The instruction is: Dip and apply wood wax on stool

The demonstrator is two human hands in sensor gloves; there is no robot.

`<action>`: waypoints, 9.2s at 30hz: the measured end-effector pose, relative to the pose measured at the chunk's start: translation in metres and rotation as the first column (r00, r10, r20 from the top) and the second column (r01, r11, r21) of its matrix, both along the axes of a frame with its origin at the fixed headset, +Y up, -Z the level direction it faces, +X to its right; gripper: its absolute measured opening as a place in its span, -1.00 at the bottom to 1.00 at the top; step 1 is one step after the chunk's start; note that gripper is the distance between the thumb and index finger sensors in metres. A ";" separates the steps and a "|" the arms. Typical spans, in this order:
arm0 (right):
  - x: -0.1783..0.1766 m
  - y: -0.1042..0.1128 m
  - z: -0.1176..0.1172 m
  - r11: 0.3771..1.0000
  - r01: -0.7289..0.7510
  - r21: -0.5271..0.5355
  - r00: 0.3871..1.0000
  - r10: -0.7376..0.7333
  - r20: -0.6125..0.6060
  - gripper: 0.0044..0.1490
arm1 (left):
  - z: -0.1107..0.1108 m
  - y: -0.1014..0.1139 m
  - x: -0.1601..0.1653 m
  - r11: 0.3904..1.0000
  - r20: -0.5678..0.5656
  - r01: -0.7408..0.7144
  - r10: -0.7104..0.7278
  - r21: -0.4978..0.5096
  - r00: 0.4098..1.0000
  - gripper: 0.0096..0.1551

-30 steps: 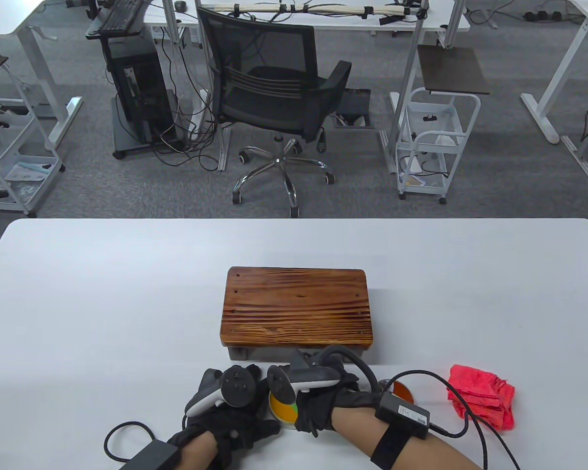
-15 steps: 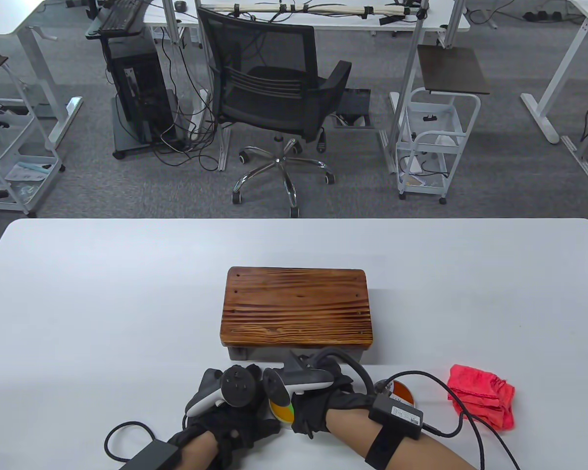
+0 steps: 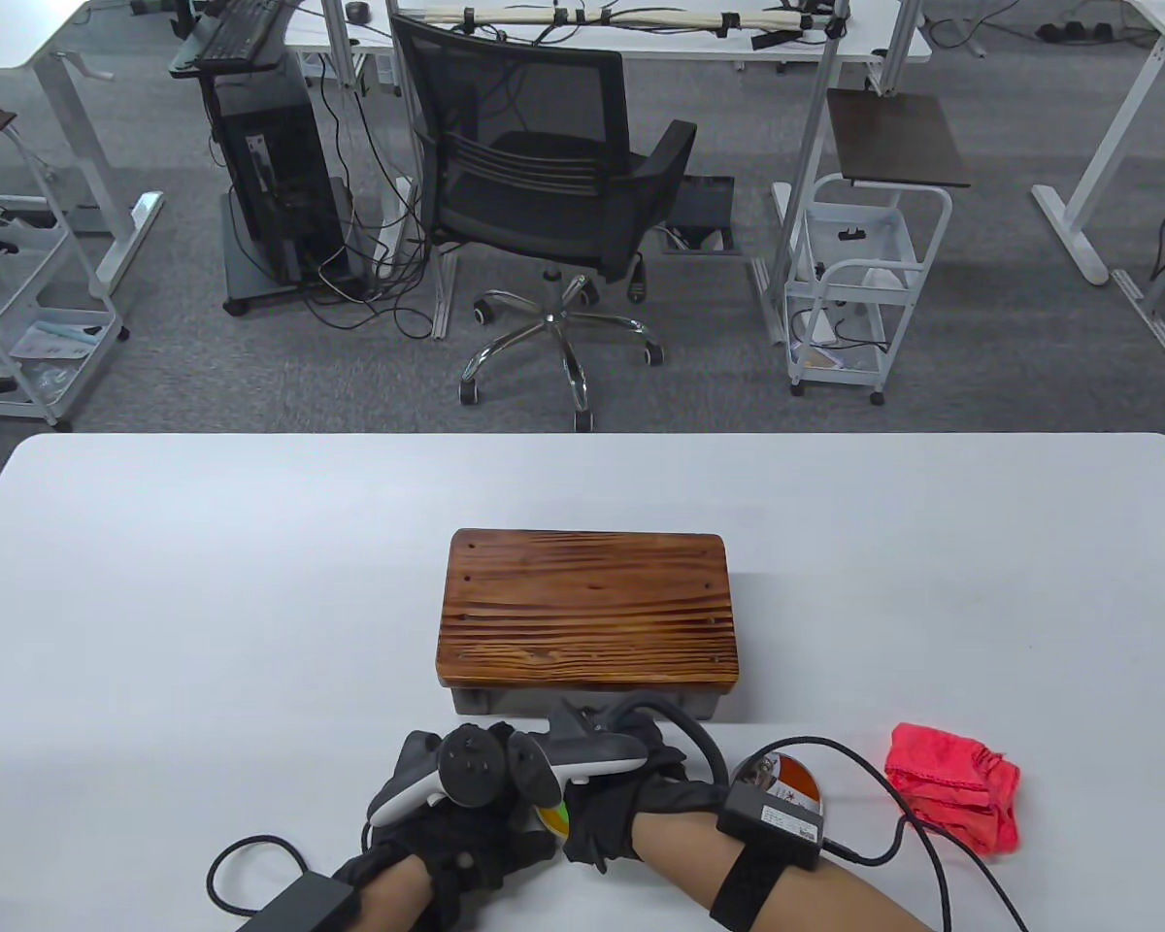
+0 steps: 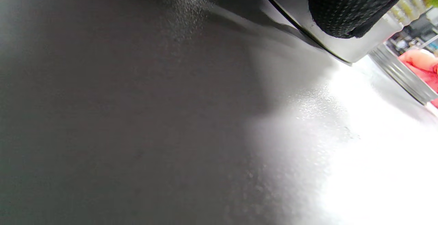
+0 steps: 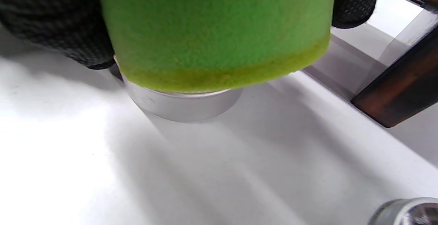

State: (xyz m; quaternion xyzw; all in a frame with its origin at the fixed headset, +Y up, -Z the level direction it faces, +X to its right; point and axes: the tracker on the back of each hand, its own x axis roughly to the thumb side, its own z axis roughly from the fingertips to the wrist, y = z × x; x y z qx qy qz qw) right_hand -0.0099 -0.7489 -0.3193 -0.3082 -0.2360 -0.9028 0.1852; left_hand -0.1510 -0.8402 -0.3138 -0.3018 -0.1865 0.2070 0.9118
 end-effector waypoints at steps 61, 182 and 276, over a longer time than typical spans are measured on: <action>0.101 0.092 -0.020 0.894 0.435 0.106 0.869 -0.447 0.213 0.40 | 0.007 0.028 -0.025 0.999 -0.045 0.044 -0.045 -0.009 0.998 0.18; 0.030 0.070 -0.126 0.986 0.153 0.068 0.960 -0.164 0.225 0.30 | -0.080 0.048 -0.076 0.912 -0.413 -0.346 0.408 0.219 0.814 0.29; -0.066 0.070 -0.149 0.983 0.178 -0.035 0.983 -0.176 0.060 0.37 | -0.080 0.047 -0.079 0.914 -0.404 -0.350 0.404 0.203 0.821 0.29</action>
